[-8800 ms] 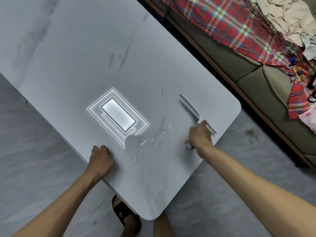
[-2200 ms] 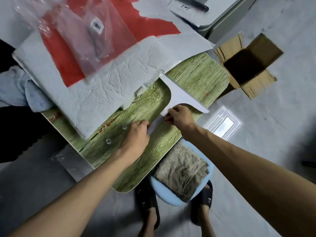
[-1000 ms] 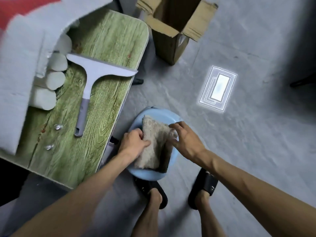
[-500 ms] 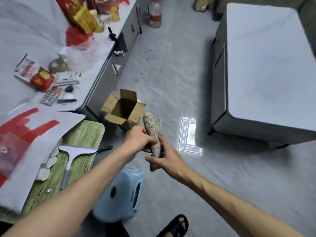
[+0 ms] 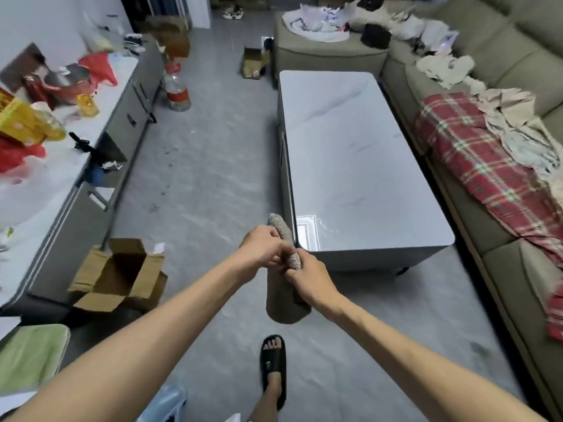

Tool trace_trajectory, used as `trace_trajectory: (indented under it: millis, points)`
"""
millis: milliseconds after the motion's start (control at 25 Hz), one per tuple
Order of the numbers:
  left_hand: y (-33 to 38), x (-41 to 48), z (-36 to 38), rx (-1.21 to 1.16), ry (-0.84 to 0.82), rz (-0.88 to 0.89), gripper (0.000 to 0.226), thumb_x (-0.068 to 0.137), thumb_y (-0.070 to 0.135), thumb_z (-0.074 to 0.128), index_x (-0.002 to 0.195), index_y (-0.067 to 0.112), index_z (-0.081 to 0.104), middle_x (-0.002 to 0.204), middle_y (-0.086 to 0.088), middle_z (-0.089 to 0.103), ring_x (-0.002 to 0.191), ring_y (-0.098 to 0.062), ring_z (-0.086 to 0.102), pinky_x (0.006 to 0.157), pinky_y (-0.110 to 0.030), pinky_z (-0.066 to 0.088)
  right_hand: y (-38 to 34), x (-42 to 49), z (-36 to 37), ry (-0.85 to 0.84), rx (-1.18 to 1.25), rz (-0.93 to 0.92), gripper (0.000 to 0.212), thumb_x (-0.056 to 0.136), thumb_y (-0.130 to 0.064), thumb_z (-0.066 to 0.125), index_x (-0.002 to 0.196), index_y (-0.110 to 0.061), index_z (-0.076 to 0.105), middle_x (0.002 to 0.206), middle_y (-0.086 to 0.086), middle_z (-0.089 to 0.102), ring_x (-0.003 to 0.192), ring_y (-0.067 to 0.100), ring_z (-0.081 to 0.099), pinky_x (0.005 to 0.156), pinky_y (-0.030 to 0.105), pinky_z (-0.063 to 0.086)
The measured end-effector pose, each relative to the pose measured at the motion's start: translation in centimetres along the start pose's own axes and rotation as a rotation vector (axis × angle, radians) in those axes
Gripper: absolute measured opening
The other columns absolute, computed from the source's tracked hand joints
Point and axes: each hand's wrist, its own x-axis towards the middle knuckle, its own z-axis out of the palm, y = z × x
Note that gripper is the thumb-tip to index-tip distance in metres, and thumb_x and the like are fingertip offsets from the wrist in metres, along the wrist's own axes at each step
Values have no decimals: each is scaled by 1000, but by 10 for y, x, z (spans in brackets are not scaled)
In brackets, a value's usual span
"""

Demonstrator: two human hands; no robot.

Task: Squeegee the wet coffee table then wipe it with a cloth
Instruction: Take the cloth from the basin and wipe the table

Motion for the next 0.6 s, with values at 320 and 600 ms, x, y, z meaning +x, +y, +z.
trace_trajectory:
  millis: [320, 600]
  points:
    - [63, 194, 107, 49, -147, -36, 1, 84, 9, 60, 85, 10, 61, 74, -7, 67, 64, -21, 64, 58, -25, 50, 110, 157, -159, 89, 405, 519, 18, 61, -7, 46, 50, -19, 39, 47, 6, 32, 40, 19, 29, 42, 19, 22]
    - [94, 321, 192, 171, -123, -77, 5, 85, 16, 61, 87, 16, 66, 94, -4, 70, 86, -20, 68, 80, -34, 54, 198, 298, -334, 479, 41, 401, 18, 74, -32, 59, 76, -14, 55, 74, 8, 64, 74, 31, 59, 67, 41, 48]
